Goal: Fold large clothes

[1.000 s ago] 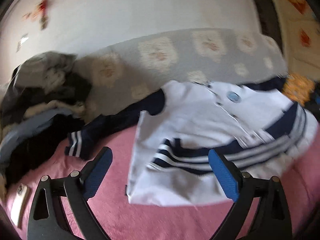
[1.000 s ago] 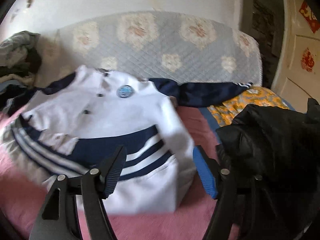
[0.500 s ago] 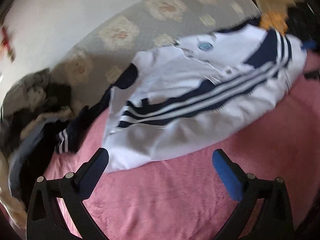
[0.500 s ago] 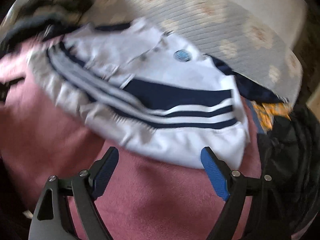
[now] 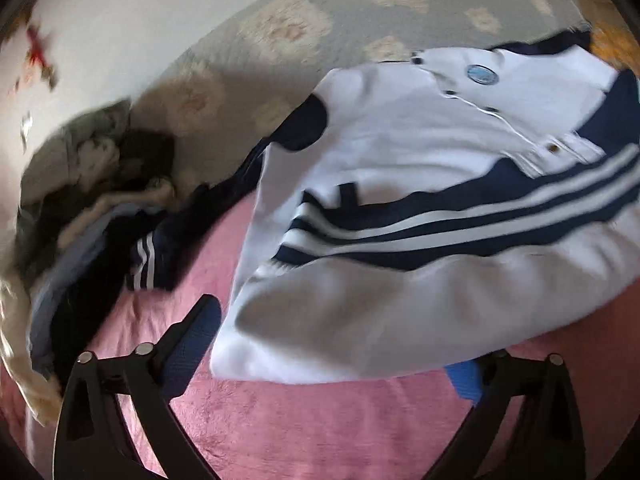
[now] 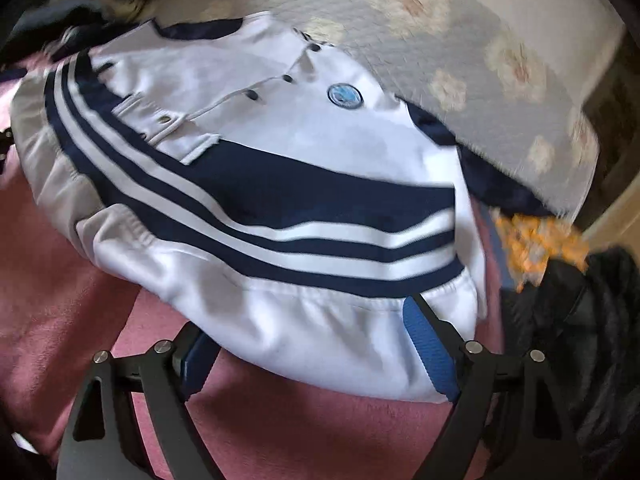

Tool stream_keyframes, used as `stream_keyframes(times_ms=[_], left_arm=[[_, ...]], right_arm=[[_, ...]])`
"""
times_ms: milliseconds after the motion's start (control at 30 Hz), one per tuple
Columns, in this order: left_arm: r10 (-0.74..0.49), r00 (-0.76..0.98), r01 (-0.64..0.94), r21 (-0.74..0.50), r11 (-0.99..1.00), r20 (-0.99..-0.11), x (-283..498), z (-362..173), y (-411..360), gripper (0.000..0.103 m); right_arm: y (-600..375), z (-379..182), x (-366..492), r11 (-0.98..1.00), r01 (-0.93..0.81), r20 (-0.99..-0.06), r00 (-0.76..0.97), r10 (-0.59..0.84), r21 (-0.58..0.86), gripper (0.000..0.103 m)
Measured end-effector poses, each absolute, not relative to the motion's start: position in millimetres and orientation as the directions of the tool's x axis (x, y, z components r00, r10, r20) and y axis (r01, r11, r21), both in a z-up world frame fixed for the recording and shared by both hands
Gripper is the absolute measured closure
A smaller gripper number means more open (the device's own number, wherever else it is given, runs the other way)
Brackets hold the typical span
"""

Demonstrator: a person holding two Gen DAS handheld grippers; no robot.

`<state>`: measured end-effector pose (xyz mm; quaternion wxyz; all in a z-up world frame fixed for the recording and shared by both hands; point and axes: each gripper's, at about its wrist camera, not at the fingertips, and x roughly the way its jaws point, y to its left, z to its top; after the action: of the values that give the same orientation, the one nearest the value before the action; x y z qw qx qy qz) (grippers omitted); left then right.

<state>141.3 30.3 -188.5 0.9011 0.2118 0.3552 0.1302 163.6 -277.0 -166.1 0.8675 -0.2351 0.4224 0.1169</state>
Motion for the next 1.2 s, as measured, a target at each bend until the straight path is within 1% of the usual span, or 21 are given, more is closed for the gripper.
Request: stream_keyframes(times_ms=[67,100,133,167,200,233,300,333,367,433,467,567,633,800,833,900,1000,1033,1100,1167,1200], left_arm=[[0.359,0.713,-0.097,0.421,0.902,-0.603,139.6,-185.4,42.8,0.015],[0.344,0.714,-0.102,0.395,0.913,-0.610,138.7,-184.0,47.2,0.022],[0.305,0.718,-0.098,0.343,0.934,-0.625,137.0,-181.9,53.2,0.032],[0.269,0.723,-0.100,0.290,0.952,-0.636,134.6,-180.5,57.4,0.040],[0.245,0.725,-0.112,0.241,0.964,-0.644,132.8,-179.5,62.5,0.066],[0.251,0.720,-0.149,0.210,0.966,-0.646,131.9,-178.9,70.8,0.090],[0.198,0.726,-0.164,0.114,0.980,-0.658,129.1,-176.4,84.7,0.092],[0.158,0.740,-0.170,0.046,0.984,-0.654,125.1,-174.1,93.4,0.094],[0.138,0.753,-0.175,0.007,0.985,-0.643,120.6,-171.7,96.2,0.094],[0.126,0.787,-0.175,-0.022,0.984,-0.604,108.4,-164.8,97.7,0.096],[0.128,0.802,-0.172,-0.020,0.985,-0.583,101.0,-161.7,95.8,0.096],[0.154,0.831,-0.169,0.021,0.985,-0.535,77.1,-150.2,85.4,0.096],[0.139,0.845,-0.157,0.010,0.988,-0.516,55.9,-142.0,81.8,0.096],[0.111,0.833,-0.149,-0.028,0.988,-0.542,18.1,-134.2,85.2,0.096],[0.108,0.827,-0.148,-0.029,0.988,-0.552,9.5,-136.0,85.4,0.096],[0.113,0.818,-0.147,-0.015,0.989,-0.564,-3.0,-139.9,85.1,0.096],[0.150,0.799,-0.157,0.039,0.987,-0.582,-7.3,-154.1,83.0,0.096],[0.156,0.782,-0.166,0.040,0.985,-0.603,-4.3,-159.1,84.5,0.096],[0.137,0.779,-0.170,0.004,0.985,-0.612,-2.0,-160.2,86.4,0.095],[0.141,0.784,-0.182,-0.006,0.983,-0.605,1.9,-154.4,87.6,0.093],[0.152,0.782,-0.193,-0.003,0.981,-0.604,5.5,-150.2,87.8,0.086]], right_arm=[[-285.6,-163.8,162.7,0.867,-0.375,-0.775,0.632,-0.021,-0.329,0.016],[-289.1,-164.3,161.7,0.864,-0.344,-0.755,0.653,-0.061,-0.367,0.016],[-292.7,-165.6,161.4,0.864,-0.336,-0.749,0.658,-0.070,-0.376,0.017],[-297.3,-166.5,161.4,0.874,-0.367,-0.773,0.634,-0.015,-0.319,0.030],[-300.0,-166.2,160.9,0.883,-0.379,-0.783,0.622,0.022,-0.276,0.035],[-301.3,-166.0,160.0,0.888,-0.376,-0.782,0.623,0.032,-0.263,0.038],[-297.5,-166.5,156.3,0.875,-0.380,-0.757,0.653,0.025,-0.299,0.049],[-295.5,-166.0,153.7,0.876,-0.362,-0.733,0.680,0.014,-0.319,0.064],[-293.8,-164.2,150.8,0.883,-0.331,-0.704,0.710,0.001,-0.333,0.074],[-294.6,-158.2,141.1,0.899,-0.288,-0.649,0.760,0.005,-0.330,0.081],[-298.1,-152.8,136.1,0.918,-0.260,-0.628,0.778,0.015,-0.301,0.083],[-308.9,-140.9,124.5,0.952,-0.228,-0.645,0.763,0.045,-0.204,0.084],[-312.4,-134.5,113.8,0.956,-0.230,-0.657,0.752,0.055,-0.183,0.084],[-332.5,-125.8,82.7,0.970,-0.237,-0.767,0.631,0.116,-0.048,0.084],[-335.0,-126.5,76.9,0.971,-0.239,-0.777,0.617,0.126,-0.032,0.084],[-339.5,-126.7,62.7,0.969,-0.247,-0.787,0.602,0.135,-0.023,0.084],[-338.9,-127.4,53.5,0.965,-0.255,-0.792,0.599,0.116,-0.052,0.084],[-340.5,-128.9,55.3,0.966,-0.254,-0.793,0.598,0.116,-0.051,0.084],[-342.1,-129.2,63.2,0.971,-0.239,-0.798,0.590,0.121,-0.030,0.084],[-343.0,-126.7,67.2,0.974,-0.226,-0.794,0.594,0.130,-0.010,0.083],[-343.1,-124.4,70.8,0.975,-0.221,-0.790,0.599,0.129,-0.009,0.082]])
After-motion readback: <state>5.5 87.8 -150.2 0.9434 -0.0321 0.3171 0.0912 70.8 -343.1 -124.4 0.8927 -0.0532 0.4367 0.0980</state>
